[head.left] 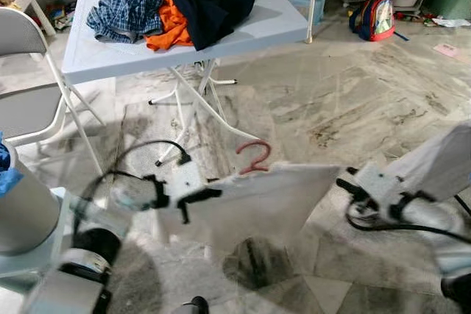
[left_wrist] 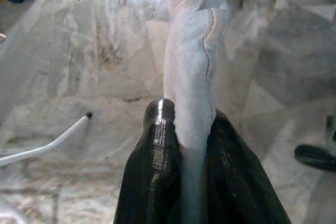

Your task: Hang hanger

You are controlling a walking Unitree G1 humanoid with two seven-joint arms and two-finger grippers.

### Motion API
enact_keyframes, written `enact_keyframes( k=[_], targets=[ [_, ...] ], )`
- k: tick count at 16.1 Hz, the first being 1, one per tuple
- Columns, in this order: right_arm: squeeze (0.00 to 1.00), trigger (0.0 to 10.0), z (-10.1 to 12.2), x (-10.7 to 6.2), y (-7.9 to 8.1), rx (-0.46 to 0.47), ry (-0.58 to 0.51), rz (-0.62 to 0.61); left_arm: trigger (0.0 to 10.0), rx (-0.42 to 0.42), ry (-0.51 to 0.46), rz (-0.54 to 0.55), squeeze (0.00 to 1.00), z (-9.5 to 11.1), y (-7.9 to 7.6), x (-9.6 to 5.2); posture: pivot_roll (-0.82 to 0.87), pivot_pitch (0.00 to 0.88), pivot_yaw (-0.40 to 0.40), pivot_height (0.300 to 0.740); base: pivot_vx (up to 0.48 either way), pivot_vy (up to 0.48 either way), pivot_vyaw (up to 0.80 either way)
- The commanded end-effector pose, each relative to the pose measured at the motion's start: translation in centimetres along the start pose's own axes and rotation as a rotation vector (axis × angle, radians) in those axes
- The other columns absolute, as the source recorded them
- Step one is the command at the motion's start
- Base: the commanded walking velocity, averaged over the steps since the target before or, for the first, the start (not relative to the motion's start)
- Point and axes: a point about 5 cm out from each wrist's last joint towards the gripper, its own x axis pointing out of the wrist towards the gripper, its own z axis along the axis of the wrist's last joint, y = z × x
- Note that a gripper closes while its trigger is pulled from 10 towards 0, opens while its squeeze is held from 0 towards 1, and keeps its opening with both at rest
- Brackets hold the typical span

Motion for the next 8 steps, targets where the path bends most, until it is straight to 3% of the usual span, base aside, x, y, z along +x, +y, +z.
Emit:
enact_keyframes(
  k=[1,4,7,8],
  targets=[
    [1.00,10.0,0.3,0.2,0.3,-0.048,-0.006,0.064,0.0,0.026,-0.017,0.009,0.00,0.7,0.8,-0.3,-0.02,0.158,0.046,0.740,0.000,0.000,0.00],
    [1.00,10.0,0.3,0.3,0.2,-0.096,0.013,0.133,0.0,0.038,-0.026,0.035,0.00,1.0,1.5,-0.7,-0.01,0.157,0.044,0.740,0.000,0.000,0.00],
    [1.00,10.0,0.6,1.0,1.2,-0.071,-0.014,0.186,0.0,0.017,-0.087,0.033,0.00,1.8,1.5,-0.2,0.00,0.157,0.044,0.740,0.000,0.000,0.00],
    [0.82,10.0,0.5,1.3,1.4,-0.079,-0.009,0.184,0.0,0.026,-0.103,0.013,0.00,2.1,1.3,0.0,0.00,0.157,0.045,0.740,0.000,0.000,0.00]
  ],
)
